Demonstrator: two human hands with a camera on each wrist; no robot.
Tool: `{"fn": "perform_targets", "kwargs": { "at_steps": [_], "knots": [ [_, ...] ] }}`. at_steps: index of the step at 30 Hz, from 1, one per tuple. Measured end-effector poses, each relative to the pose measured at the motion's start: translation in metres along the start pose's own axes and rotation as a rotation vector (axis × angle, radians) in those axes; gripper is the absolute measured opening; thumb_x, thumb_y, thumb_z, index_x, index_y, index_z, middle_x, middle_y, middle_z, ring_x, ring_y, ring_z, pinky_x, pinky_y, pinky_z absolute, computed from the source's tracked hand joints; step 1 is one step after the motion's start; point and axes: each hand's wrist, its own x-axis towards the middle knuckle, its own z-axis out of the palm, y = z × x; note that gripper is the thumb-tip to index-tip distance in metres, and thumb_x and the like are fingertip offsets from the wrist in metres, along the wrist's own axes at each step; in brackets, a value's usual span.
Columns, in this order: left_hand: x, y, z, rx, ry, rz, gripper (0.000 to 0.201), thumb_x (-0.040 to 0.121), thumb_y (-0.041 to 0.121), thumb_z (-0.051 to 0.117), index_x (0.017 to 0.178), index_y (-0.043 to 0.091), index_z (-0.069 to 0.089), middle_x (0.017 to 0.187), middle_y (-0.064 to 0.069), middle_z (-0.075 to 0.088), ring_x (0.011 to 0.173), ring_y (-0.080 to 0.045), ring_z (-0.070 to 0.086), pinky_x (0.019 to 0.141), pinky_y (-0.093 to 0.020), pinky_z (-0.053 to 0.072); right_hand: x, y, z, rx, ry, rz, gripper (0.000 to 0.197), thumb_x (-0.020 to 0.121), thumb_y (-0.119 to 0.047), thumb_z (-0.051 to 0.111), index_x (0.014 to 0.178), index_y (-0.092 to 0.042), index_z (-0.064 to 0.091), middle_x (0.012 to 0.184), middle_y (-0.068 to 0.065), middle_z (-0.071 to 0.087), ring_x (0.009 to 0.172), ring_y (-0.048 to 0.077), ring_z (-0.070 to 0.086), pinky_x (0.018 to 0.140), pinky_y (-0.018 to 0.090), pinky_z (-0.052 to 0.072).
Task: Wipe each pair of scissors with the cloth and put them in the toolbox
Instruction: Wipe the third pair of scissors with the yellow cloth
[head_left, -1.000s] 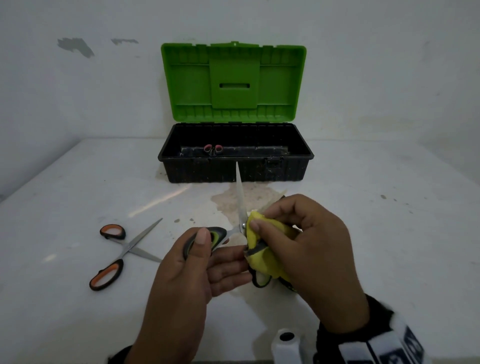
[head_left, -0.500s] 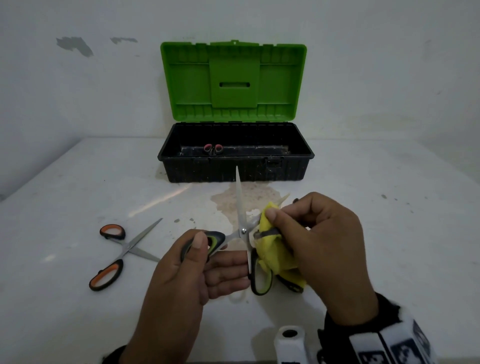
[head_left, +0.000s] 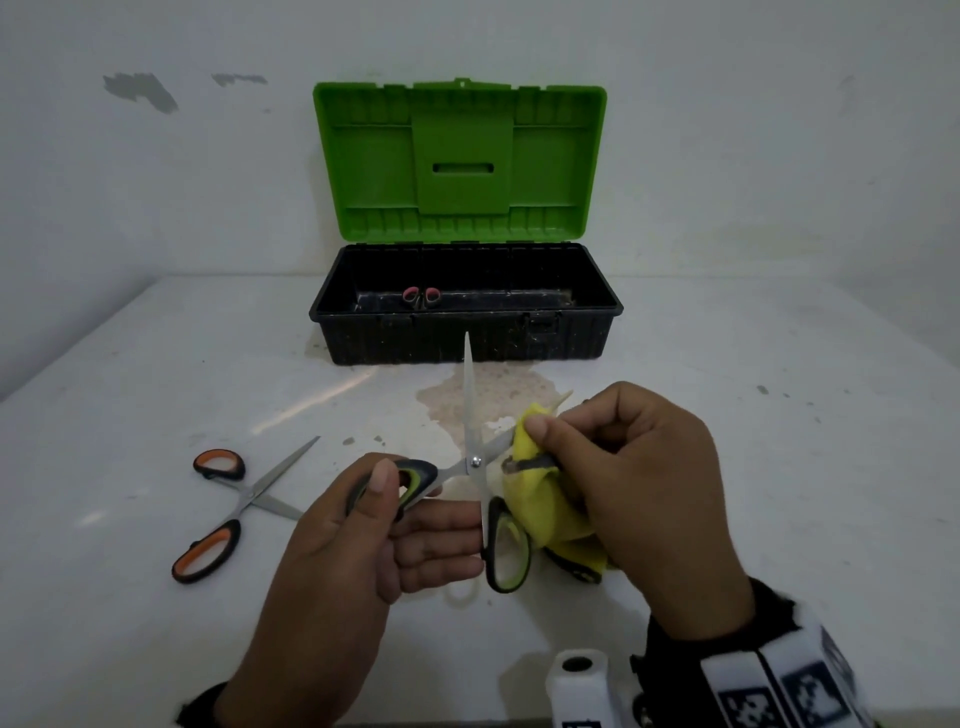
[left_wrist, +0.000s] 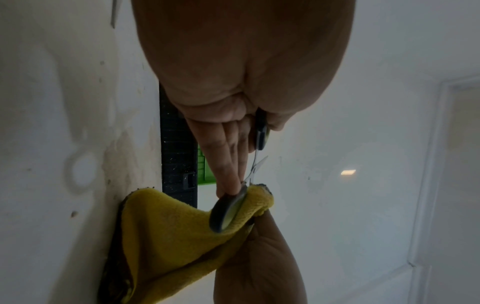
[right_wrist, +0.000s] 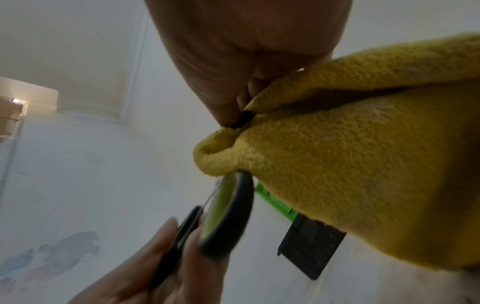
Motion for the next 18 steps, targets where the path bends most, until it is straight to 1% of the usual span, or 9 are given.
{"fn": "perform_targets", "kwargs": {
  "at_steps": [1,3,4,6,8,11,14,16,18],
  "knots": [
    [0.0005,-0.0013,-0.0009,-0.001,0.009,0.0,0.049,0.061,0.059,0.077,0.083,0.015,0.071,0.082,-0.033,0.071,0.068,-0.044,0.073,0.052,-0.039,0.059,0.0023,0.0017,-0.0013,0.005,0.018,0.007,0.019,0.077,-0.026,0.083,0.068,-0.016,0.069,0.062,-0.007,0.072,0.055,0.006,0.066,0.051,0.019,0.05],
    [0.0016,-0.0024,-0.0035,-0.023,0.018,0.002,0.047,0.072,0.053,0.063,0.089,0.009,0.067,0.08,-0.034,0.071,0.065,-0.042,0.073,0.049,-0.038,0.058,0.0023,0.0014,-0.0008,0.01,0.011,0.013,0.019,0.077,-0.026,0.083,0.069,-0.015,0.07,0.062,-0.007,0.072,0.054,0.005,0.066,0.051,0.02,0.05],
    [0.0022,-0.0017,-0.0033,-0.029,0.01,0.003,0.051,0.07,0.056,0.066,0.089,0.008,0.068,0.08,-0.033,0.071,0.064,-0.041,0.073,0.049,-0.038,0.058,0.0007,-0.0006,0.0005,0.012,-0.008,0.011,0.018,0.077,-0.025,0.083,0.069,-0.015,0.07,0.062,-0.007,0.072,0.054,0.005,0.066,0.051,0.019,0.05],
    [0.0027,-0.0009,-0.0041,-0.029,-0.008,-0.002,0.064,0.049,0.067,0.083,0.083,0.015,0.073,0.081,-0.033,0.071,0.065,-0.042,0.073,0.05,-0.038,0.058,-0.0014,-0.0027,0.0013,0.013,-0.027,0.006,0.018,0.077,-0.024,0.083,0.069,-0.015,0.07,0.061,-0.007,0.072,0.054,0.005,0.066,0.05,0.016,0.049],
    [0.0021,-0.0001,-0.0042,-0.04,-0.017,-0.015,0.067,0.036,0.069,0.087,0.077,0.018,0.074,0.081,-0.035,0.07,0.066,-0.044,0.072,0.05,-0.039,0.058,0.0023,-0.0006,-0.0021,0.01,0.008,0.013,0.018,0.076,-0.025,0.083,0.069,-0.015,0.07,0.061,-0.008,0.072,0.054,0.004,0.065,0.05,0.015,0.048],
    [0.0026,-0.0026,-0.0065,-0.056,-0.029,-0.027,0.067,0.035,0.069,0.087,0.075,0.018,0.073,0.081,-0.036,0.07,0.066,-0.044,0.072,0.049,-0.038,0.058,0.0073,0.0013,-0.0052,0.012,0.044,0.014,0.018,0.076,-0.027,0.082,0.069,-0.016,0.071,0.061,-0.01,0.071,0.055,0.003,0.065,0.05,0.015,0.048],
    [0.0018,0.0012,-0.0074,-0.074,-0.003,-0.036,0.067,0.034,0.068,0.088,0.076,0.017,0.073,0.08,-0.037,0.069,0.064,-0.044,0.072,0.048,-0.038,0.057,0.002,-0.0029,-0.0007,0.018,-0.024,0.012,0.017,0.077,-0.024,0.083,0.069,-0.015,0.071,0.061,-0.009,0.072,0.054,0.004,0.066,0.049,0.014,0.048],
    [0.001,0.0033,-0.0063,-0.055,0.012,-0.042,0.063,0.048,0.065,0.086,0.081,0.013,0.071,0.079,-0.037,0.068,0.064,-0.045,0.072,0.047,-0.038,0.057,0.0012,-0.0027,-0.0007,0.025,-0.031,0.01,0.017,0.076,-0.024,0.083,0.07,-0.015,0.071,0.061,-0.009,0.072,0.053,0.004,0.066,0.048,0.014,0.048],
    [0.0004,0.0028,-0.0057,-0.063,0.025,-0.047,0.049,0.075,0.049,0.065,0.089,0.003,0.064,0.077,-0.037,0.068,0.06,-0.043,0.071,0.045,-0.038,0.057,0.0042,0.0,-0.0035,0.021,-0.006,0.002,0.017,0.076,-0.026,0.083,0.07,-0.016,0.071,0.062,-0.008,0.072,0.055,0.003,0.066,0.049,0.014,0.048]
  ]
}}
